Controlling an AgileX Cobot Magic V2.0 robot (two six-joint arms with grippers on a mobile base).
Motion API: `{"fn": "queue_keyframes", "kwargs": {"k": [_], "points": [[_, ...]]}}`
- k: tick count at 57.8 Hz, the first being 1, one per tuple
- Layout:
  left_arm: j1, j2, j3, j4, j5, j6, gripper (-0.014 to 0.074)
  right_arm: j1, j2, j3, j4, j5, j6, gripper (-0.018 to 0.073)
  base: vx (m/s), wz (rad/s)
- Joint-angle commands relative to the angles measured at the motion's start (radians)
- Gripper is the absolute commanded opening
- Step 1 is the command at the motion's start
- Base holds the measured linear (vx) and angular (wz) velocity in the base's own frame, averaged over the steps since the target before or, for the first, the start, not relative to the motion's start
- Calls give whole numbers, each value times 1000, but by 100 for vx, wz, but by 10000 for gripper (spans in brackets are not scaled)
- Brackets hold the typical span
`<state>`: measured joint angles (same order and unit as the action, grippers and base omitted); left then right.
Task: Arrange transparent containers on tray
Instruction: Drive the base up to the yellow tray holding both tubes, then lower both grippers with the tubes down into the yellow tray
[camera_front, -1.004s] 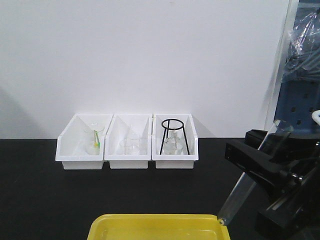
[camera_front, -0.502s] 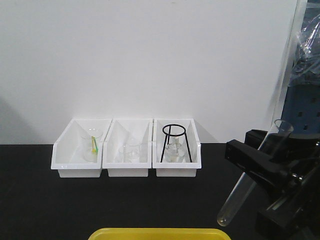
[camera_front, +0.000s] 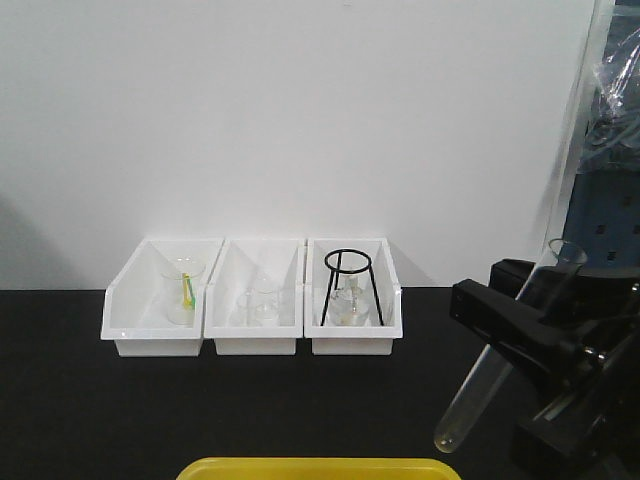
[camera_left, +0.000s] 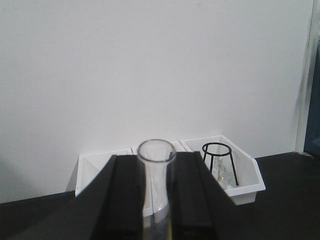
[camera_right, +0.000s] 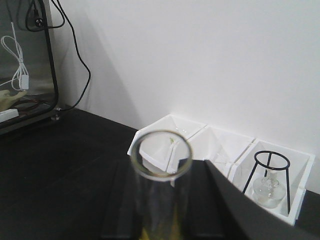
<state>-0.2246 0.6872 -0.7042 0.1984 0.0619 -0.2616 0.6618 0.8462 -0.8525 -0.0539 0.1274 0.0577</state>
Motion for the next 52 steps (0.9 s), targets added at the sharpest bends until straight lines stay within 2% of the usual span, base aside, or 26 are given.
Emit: {"fn": "queue_keyframes", "kwargs": {"k": [1,38,46,52], "points": [[-5,1,-35,-6,-81,-4,132,-3,-6,-30,-3,-89,-10,146,0,0],[-5,6,-35,-6,-84,-4,132,-3,-6,-30,-1,-78,-5,146,0,0],[-5,7,-35,-16,-53,-7,136,-3,-4,-30,73,-31,38,146,0,0],[-5,24,-39,-61,-17,-6,140,-3,18,-37,78,40,90,146,0,0]]}}
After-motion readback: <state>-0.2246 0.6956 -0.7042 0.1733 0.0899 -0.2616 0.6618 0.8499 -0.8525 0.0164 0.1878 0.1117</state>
